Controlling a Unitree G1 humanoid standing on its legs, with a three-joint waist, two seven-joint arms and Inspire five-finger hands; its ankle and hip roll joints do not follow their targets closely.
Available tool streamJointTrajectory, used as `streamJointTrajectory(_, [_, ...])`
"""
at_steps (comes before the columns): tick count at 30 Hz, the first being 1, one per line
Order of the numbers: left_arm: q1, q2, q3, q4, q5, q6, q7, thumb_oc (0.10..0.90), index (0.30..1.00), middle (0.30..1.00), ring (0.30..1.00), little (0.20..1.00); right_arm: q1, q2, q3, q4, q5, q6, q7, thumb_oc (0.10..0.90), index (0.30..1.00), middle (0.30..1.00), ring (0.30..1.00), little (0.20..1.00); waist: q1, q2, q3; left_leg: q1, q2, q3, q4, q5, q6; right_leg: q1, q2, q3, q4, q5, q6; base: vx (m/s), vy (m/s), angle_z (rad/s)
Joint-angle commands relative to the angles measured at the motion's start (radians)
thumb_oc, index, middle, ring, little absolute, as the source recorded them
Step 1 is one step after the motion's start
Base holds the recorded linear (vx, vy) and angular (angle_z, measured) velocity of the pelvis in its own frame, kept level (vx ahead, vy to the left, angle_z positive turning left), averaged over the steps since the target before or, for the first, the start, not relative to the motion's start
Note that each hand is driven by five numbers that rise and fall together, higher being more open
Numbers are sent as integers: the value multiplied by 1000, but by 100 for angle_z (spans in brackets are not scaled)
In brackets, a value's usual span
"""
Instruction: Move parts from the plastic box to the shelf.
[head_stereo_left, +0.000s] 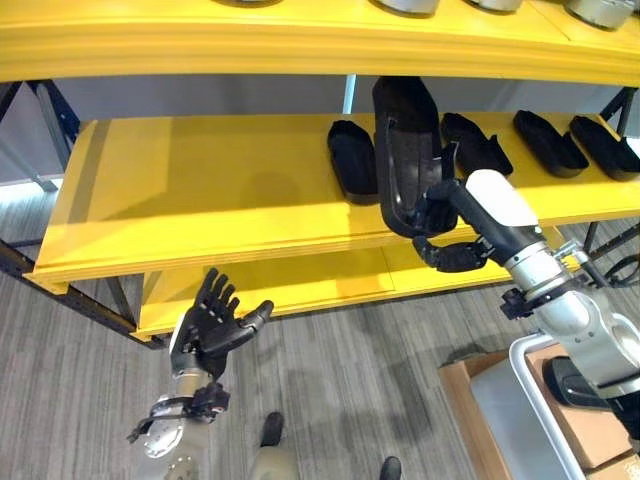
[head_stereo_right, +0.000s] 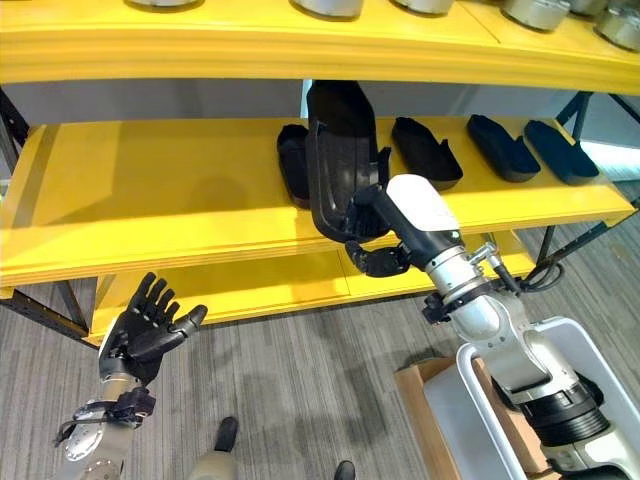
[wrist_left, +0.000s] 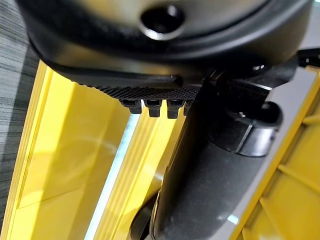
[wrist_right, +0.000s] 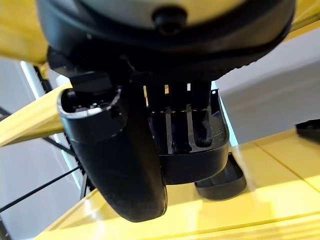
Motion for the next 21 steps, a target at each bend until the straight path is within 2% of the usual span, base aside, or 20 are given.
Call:
streamJointTrajectory(1, [-15, 44, 27, -117, 8, -90, -15, 900, 1000, 1000, 1000, 1000, -238, -43, 1, 16, 9, -41, -63, 400, 300, 300, 300, 300, 17, -19, -106, -38, -35, -59, 13, -58, 82, 14, -20, -15, 50, 38, 7, 23, 7, 14])
streamJointTrajectory(8, [-25, 59, 28, -121, 4, -92, -5, 900, 1000, 1000, 1000, 1000, -335, -64, 83, 82, 19, -23, -53, 400, 300, 300, 300, 300, 63, -38, -90, -77, -53, -102, 18, -50, 86, 18, -26, -66, 47, 57, 10, 12, 3, 24])
streamJointTrajectory(10, [-26, 59, 30, -124, 4, -92, -3, 900, 1000, 1000, 1000, 1000, -349, -67, 93, 92, 17, -21, -56, 400, 300, 300, 300, 300, 65, -40, -90, -82, -57, -109, 17, -49, 87, 18, -28, -74, 46, 61, 11, 11, 8, 28])
streamJointTrajectory(11, [-29, 65, 34, -128, 3, -97, 2, 900, 1000, 1000, 1000, 1000, -396, -73, 126, 121, 11, -16, -54, 400, 300, 300, 300, 300, 82, -44, -82, -98, -66, -126, 18, -46, 88, 20, -30, -96, 47, 65, 12, 10, 11, 25])
streamJointTrajectory(21, [-46, 88, 38, -137, -6, -104, 11, 900, 1000, 1000, 1000, 1000, -512, -72, 203, 215, 10, 9, -62, 400, 300, 300, 300, 300, 131, -65, -58, -150, -94, -177, 19, -34, 93, 18, -40, -160, 45, 92, 18, 0, 12, 20])
